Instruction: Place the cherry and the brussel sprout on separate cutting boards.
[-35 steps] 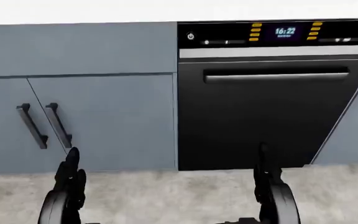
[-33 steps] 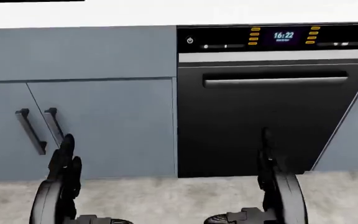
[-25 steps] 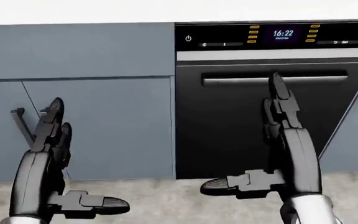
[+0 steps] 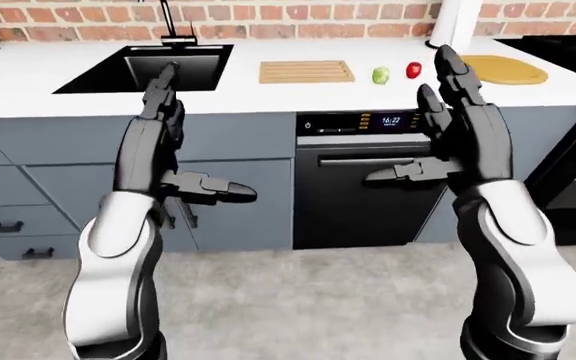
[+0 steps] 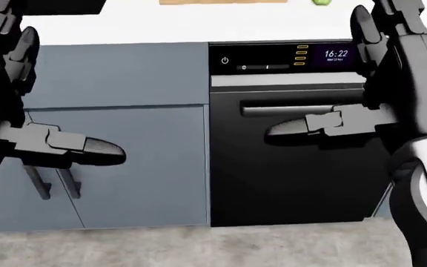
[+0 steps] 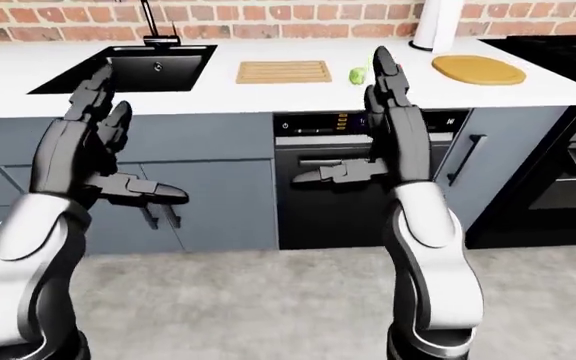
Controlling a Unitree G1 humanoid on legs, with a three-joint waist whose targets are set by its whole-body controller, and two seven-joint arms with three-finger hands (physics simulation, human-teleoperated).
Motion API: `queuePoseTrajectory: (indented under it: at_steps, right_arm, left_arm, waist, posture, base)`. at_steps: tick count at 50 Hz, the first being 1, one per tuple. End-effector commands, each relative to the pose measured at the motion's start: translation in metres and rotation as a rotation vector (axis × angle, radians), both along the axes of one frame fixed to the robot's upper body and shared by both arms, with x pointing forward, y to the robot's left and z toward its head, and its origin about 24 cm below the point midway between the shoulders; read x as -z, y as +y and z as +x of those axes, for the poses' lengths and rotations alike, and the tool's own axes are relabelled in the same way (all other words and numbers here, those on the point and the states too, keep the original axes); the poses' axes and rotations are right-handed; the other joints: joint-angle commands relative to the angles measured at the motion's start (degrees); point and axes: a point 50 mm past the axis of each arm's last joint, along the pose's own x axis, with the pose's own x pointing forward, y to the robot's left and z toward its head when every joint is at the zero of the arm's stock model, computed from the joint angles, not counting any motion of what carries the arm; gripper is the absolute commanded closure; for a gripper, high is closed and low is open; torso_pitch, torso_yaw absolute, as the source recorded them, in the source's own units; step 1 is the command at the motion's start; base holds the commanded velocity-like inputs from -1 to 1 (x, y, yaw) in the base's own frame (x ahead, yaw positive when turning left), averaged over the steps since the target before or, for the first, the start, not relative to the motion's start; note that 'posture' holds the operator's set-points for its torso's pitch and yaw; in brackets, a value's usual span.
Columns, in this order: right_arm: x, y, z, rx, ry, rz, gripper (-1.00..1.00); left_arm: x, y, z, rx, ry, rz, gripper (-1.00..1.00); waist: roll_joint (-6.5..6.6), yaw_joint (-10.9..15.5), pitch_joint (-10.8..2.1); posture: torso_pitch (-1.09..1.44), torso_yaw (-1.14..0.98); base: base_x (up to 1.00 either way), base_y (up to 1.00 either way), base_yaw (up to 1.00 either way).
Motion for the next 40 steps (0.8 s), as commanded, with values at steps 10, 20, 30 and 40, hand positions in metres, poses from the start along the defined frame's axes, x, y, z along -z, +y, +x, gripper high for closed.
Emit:
queuePoseTrajectory:
  at_steps: [10, 20, 30, 40]
  right_arm:
    - [-0.012, 0.0, -0.007, 0.013, -0.101, 0.009, -1.0]
    - [-0.015, 0.0, -0.008, 0.01, -0.103, 0.02, -1.0]
    - [-0.019, 0.001, -0.003, 0.015, -0.11, 0.024, -1.0]
    - [-0.012, -0.004, -0.007, 0.02, -0.109, 0.052, -1.0]
  left_arm:
    - [-0.011, 0.004, -0.014, -0.014, -0.09, 0.01, -1.0]
    - [-0.011, 0.005, -0.02, -0.025, -0.104, -0.006, -1.0]
    - [-0.01, 0.007, -0.02, -0.031, -0.105, -0.014, -1.0]
    - [-0.008, 0.008, -0.024, -0.042, -0.107, -0.012, -1.0]
  waist:
    - [-3.91, -0.1, -0.75]
    - [3.17, -1.32, -1.32]
    - [0.79, 0.41, -1.1]
    - [-2.35, -0.65, -0.6]
  posture:
    - [0.0, 0.0]
    - [0.0, 0.0]
    - [0.0, 0.0]
    - [0.0, 0.0]
  base:
    - [0.38, -0.12, 0.0]
    - [0.38, -0.12, 0.0]
    - [0.38, -0.12, 0.0]
    - [0.4, -0.19, 0.0]
